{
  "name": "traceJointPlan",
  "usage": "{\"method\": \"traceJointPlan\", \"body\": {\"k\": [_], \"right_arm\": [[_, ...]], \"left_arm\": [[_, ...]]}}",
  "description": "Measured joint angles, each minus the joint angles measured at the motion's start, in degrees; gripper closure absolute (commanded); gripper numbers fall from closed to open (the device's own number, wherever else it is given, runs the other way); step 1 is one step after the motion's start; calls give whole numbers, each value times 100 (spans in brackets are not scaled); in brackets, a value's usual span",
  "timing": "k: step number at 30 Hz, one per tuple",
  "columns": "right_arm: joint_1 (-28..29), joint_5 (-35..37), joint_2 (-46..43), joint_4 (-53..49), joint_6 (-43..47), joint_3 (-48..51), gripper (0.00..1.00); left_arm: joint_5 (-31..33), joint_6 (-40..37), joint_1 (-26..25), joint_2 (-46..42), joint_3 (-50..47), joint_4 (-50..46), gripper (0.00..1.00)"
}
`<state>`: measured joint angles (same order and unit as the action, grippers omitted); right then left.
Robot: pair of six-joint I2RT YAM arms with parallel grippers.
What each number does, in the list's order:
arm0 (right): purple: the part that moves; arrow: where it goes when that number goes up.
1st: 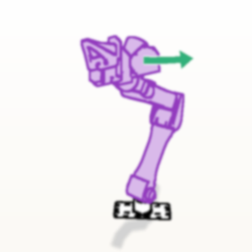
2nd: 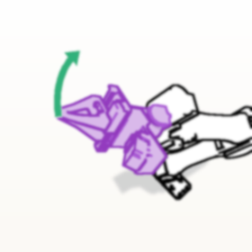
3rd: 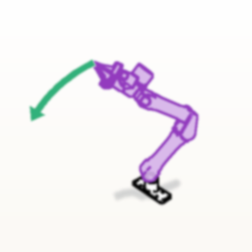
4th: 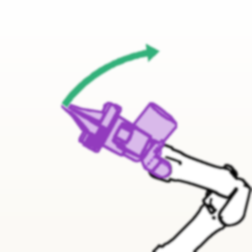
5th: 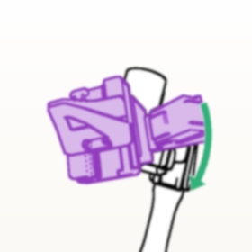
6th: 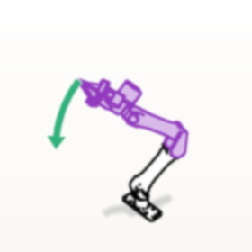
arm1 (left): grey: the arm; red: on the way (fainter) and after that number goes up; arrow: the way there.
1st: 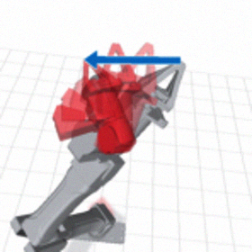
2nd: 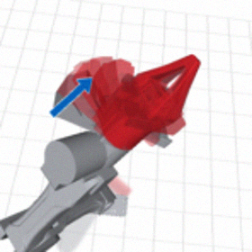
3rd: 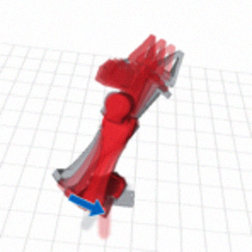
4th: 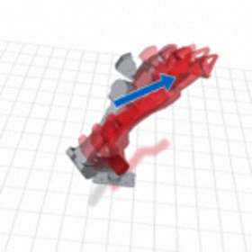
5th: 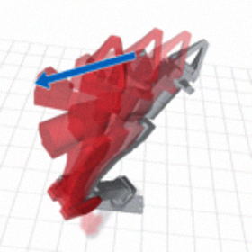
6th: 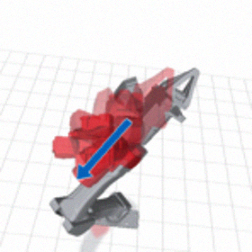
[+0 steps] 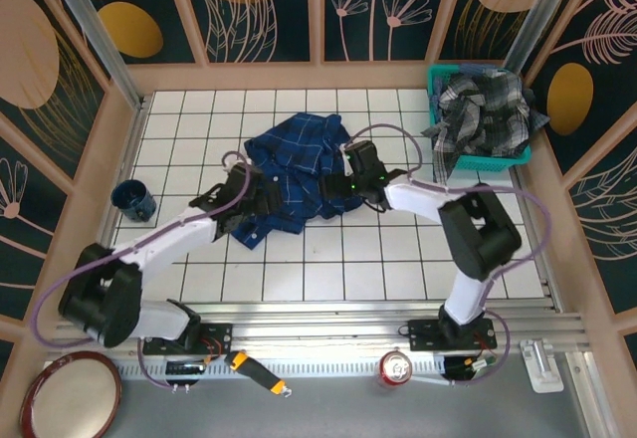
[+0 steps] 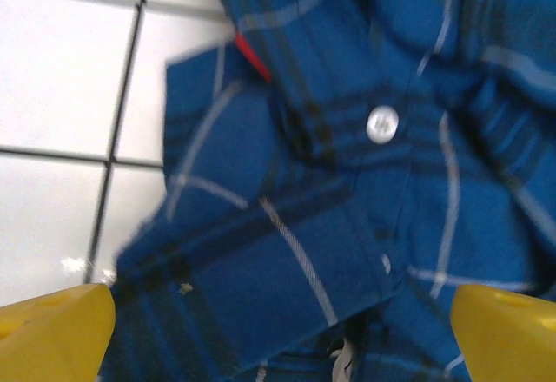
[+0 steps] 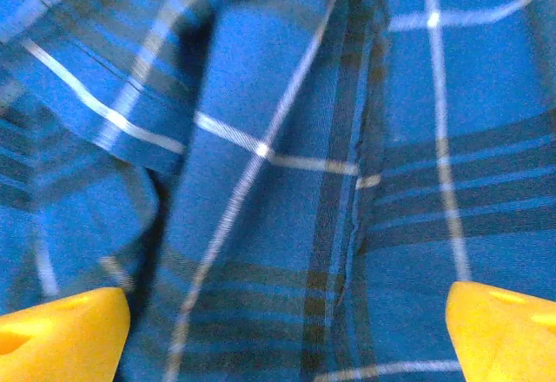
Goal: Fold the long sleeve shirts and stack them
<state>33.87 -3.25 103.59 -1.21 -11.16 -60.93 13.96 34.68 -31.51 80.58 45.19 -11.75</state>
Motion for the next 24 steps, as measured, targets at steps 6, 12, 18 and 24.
{"method": "traceJointPlan", "body": {"k": [6, 12, 18, 24], "right_arm": [[-120, -330, 761, 214, -195, -417, 85], [-356, -205, 68, 234, -507, -127, 100], [-520, 422, -2743, -605, -597, -22, 100], [-549, 240, -3646, -1303, -573, -1875, 100]], "left_arm": [[-57, 55, -157, 949, 76, -4, 70], [-66, -87, -160, 894, 715, -203, 100], [-33, -267, -164, -313, 1858, -485, 100], [-509, 7, -170, -1521, 2424, -358, 100]]}}
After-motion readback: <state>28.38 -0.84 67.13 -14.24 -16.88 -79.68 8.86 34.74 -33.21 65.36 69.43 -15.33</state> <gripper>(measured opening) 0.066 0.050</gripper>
